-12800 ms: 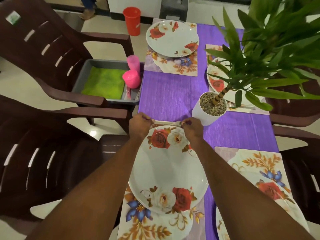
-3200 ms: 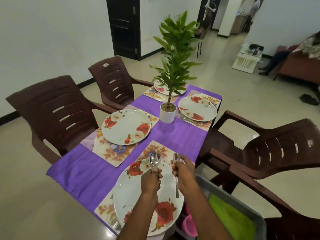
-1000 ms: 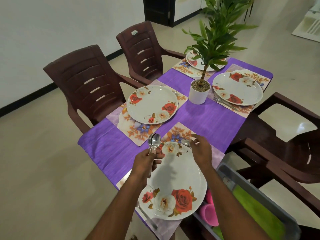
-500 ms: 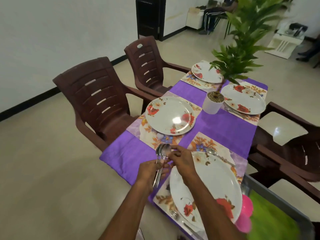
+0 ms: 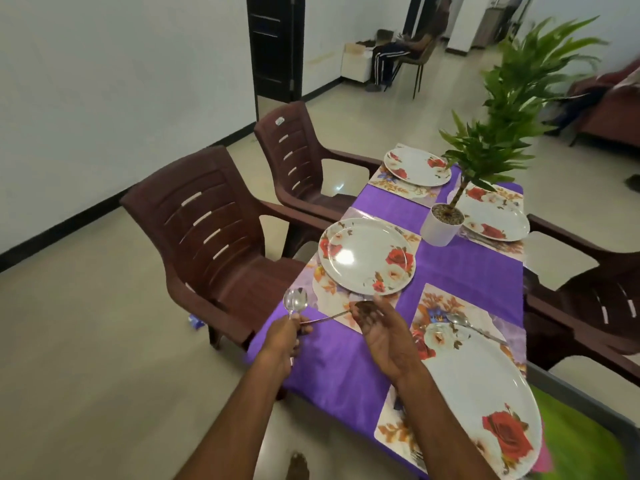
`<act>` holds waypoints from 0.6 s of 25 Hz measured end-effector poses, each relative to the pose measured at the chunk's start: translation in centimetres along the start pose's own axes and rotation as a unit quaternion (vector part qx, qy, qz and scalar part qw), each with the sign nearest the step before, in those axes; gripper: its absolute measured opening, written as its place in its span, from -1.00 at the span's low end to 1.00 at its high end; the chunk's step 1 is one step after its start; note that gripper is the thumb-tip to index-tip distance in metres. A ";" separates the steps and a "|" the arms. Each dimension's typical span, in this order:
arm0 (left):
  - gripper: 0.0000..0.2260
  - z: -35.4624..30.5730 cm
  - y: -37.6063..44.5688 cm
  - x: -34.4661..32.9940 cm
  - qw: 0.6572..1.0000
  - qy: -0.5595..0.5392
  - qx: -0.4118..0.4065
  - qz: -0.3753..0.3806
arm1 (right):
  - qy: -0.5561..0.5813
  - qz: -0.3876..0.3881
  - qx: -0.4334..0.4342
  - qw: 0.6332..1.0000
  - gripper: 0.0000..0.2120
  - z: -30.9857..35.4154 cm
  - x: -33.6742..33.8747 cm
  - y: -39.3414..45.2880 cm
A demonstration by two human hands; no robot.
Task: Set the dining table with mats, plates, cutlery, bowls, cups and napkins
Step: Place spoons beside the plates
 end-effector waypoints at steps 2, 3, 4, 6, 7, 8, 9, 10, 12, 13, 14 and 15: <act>-0.72 -1.9 2.0 0.4 1.000 0.015 -0.004 0.020 | -0.028 -0.014 -0.006 1.000 -0.89 -0.8 0.7 1.6; -0.73 -2.7 3.2 0.5 0.999 0.032 -0.004 0.033 | -0.054 -0.027 -0.005 0.998 -0.91 -1.1 1.4 2.6; -0.76 -3.5 4.5 0.5 0.997 0.061 -0.007 0.042 | -0.084 -0.041 -0.007 0.996 -0.91 -1.5 2.0 3.7; -0.83 -4.5 7.4 0.7 0.991 0.123 -0.020 0.036 | -0.174 -0.071 -0.013 0.982 -0.87 -1.8 3.3 6.0; -0.84 -5.0 8.7 0.6 0.987 0.151 -0.034 0.028 | -0.240 -0.091 -0.003 0.966 -0.86 -1.6 4.3 7.1; -0.85 -5.4 9.9 0.4 0.984 0.168 -0.053 0.023 | -0.310 -0.102 0.015 0.945 -0.85 -1.4 4.9 7.8; -0.85 -5.9 10.7 0.0 0.981 0.179 -0.073 0.022 | -0.389 -0.107 0.038 0.914 -0.83 -1.1 5.2 8.4; -0.83 -6.4 11.9 -0.7 0.977 0.195 -0.089 0.020 | -0.460 -0.113 0.059 0.879 -0.81 -0.9 5.5 9.0; -0.83 -7.1 14.0 -1.9 0.961 0.254 -0.110 0.010 | -0.564 -0.124 0.087 0.812 -0.79 -1.0 6.3 9.8; -0.85 -7.1 15.0 -2.5 0.952 0.286 -0.113 0.010 | -0.594 -0.127 0.093 0.789 -0.79 -1.4 6.8 9.9; -0.90 -7.1 16.0 -3.0 0.942 0.316 -0.116 0.011 | -0.606 -0.134 0.096 0.778 -0.78 -1.8 7.2 10.0; -0.93 -7.1 16.9 -3.4 0.932 0.344 -0.118 0.009 | -0.608 -0.145 0.094 0.775 -0.76 -2.3 7.7 10.1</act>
Point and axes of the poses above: each hand's wrist, its own y-axis towards the middle knuckle, its own x-axis out of the back of the hand, z = x × y, the point moved 7 cm from there along y, towards the middle knuckle, and after that the axes turned 2 degrees about z, right-handed, at the moved point
